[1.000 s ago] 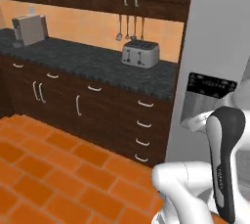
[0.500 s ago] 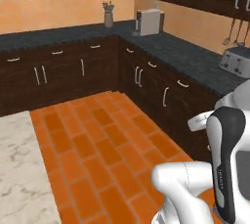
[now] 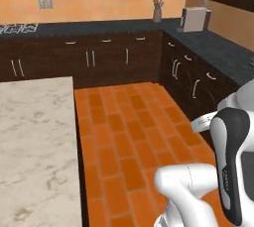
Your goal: Take the strawberry from the fridge and place it on top of the pancake, located on the dining counter.
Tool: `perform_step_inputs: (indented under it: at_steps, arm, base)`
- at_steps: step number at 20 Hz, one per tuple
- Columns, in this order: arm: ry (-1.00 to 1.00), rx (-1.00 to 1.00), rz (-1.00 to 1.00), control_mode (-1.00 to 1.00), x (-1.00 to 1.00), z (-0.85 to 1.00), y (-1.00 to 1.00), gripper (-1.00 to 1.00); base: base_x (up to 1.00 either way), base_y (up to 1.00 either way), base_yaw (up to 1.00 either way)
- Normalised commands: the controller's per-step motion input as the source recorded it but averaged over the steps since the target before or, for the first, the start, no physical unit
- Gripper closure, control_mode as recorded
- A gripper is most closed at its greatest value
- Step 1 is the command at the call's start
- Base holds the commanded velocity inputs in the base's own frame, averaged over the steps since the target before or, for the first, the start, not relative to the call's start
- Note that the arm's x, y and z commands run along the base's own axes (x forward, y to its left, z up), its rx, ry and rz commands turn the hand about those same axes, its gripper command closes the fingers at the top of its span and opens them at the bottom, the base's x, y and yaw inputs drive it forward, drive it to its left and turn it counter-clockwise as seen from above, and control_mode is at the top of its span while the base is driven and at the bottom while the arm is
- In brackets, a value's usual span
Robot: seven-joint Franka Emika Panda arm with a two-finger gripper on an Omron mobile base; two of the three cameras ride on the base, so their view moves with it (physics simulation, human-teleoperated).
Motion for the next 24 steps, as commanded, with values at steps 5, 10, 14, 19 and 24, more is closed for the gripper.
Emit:
perform_step_inputs:
  at_steps: [5,10,14,19,24]
  arm:
    - [0.00,0.00,0.00,1.00,0.00,0.00,0.00,1.00]
    - [0.00,0.00,0.00,1.00,0.00,0.00,0.00,1.00]
    - [0.00,0.00,0.00,1.00,0.00,0.00,0.00,1.00]
    - [0.00,0.00,0.00,1.00,0.00,0.00,0.00,1.00]
    - [0.00,0.00,0.00,1.00,0.00,0.00,0.00,1.00]
  base:
    - [-1.00,0.01,0.28]
    - [-1.00,0.30,0.27]
    - [-0.95,1.00,0.08]
    - [-0.38,1.00,0.00]
    - [-0.01,1.00,0.00]
